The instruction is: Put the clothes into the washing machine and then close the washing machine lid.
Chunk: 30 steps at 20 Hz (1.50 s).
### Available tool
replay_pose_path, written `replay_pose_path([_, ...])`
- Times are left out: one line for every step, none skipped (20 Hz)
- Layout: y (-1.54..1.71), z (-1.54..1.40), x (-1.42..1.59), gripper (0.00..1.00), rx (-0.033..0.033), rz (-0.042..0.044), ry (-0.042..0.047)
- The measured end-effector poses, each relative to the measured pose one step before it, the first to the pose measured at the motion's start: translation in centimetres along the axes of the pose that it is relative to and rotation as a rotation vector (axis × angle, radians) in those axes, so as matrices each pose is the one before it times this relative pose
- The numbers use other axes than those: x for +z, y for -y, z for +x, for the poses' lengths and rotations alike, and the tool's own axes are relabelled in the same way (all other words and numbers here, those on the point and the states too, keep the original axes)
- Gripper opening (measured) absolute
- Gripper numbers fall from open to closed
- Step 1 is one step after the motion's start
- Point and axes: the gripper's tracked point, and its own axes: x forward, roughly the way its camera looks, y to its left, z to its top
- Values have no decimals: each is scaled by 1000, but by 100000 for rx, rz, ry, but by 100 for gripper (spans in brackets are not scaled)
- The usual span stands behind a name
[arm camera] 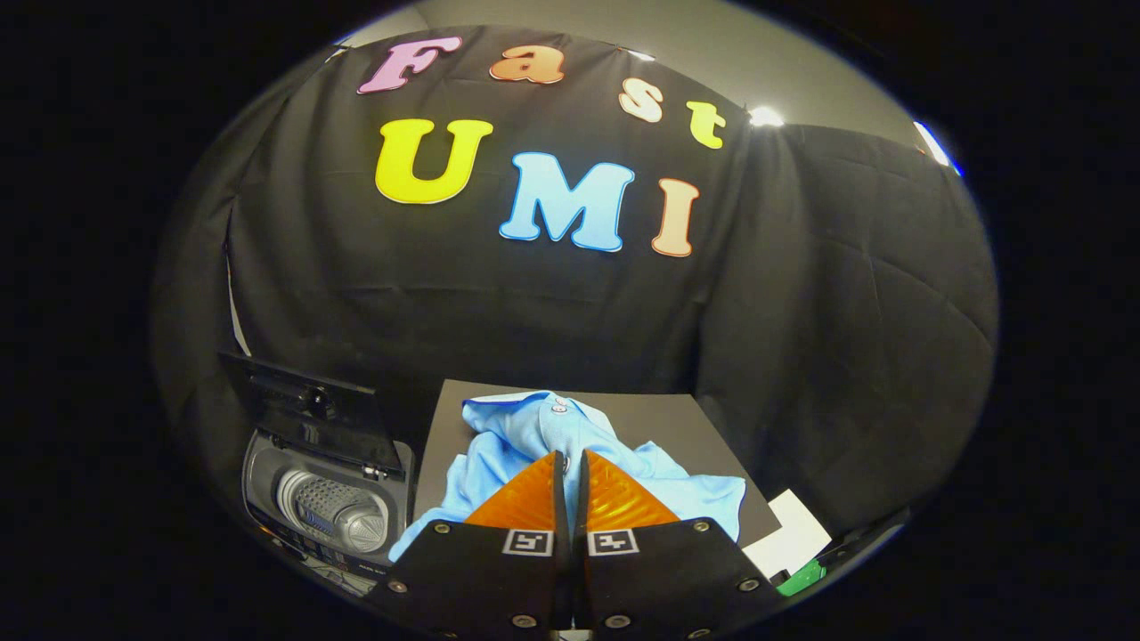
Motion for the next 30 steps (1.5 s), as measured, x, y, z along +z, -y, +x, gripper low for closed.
replay_pose_path([-683, -223, 83, 0, -1953, -1103, 53])
replay_pose_path([-809, -362, 300, 0, -2238, -1266, 301])
replay_pose_path([-935, -258, 393, 0, -1673, -614, -124])
replay_pose_path([-1045, -370, 470, 0, -1491, 137, -457])
replay_pose_path([-1101, -376, 524, 0, -1282, 529, 49])
replay_pose_path([-1146, -407, 520, 0, -748, 774, 174])
replay_pose_path([-1302, -389, 425, 0, -381, 807, 308])
replay_pose_path([-1303, -338, 510, 0, 14, 530, 314])
replay_pose_path([-1370, -446, 341, 0, 24, -44, 354])
replay_pose_path([-1215, -388, 343, 0, -156, -628, 259])
replay_pose_path([-1340, -390, 228, 0, 108, -794, 227])
replay_pose_path([-1397, -388, 143, 0, 555, -321, -57])
replay_pose_path([-1436, -213, -140, 0, 1093, 20, -411])
replay_pose_path([-1411, -378, -54, 0, 1302, 439, -157])
replay_pose_path([-1492, -418, -59, 0, 1428, 421, 65])
replay_pose_path([-1281, -401, 70, 0, 1078, -20, 235])
replay_pose_path([-1184, -433, -17, 0, 973, -132, 84])
replay_pose_path([-1100, -135, 17, 0, 946, -133, -107])
replay_pose_path([-1114, -107, -141, 0, 1324, 12, -239])
replay_pose_path([-1087, -132, -118, 0, 1196, 225, -413])
replay_pose_path([-1134, -265, -264, 0, 1334, 470, -278])
replay_pose_path([-1053, -259, -377, 0, 1105, 736, -701])
replay_pose_path([-1052, -141, -515, 0, 1123, 922, -804])
replay_pose_path([-880, 26, -284, 0, 1116, 305, -753])
replay_pose_path([-820, 116, -356, 0, 810, -268, -1120])
replay_pose_path([-711, 135, -548, 0, 1021, -469, -891])
replay_pose_path([-702, 228, -421, 0, 989, -664, -778])
replay_pose_path([-686, 207, -285, 0, 1279, -692, -559])
replay_pose_path([-734, 263, -274, 0, 1323, -464, -546])
replay_pose_path([-793, 210, -431, 0, 1405, -52, -434])
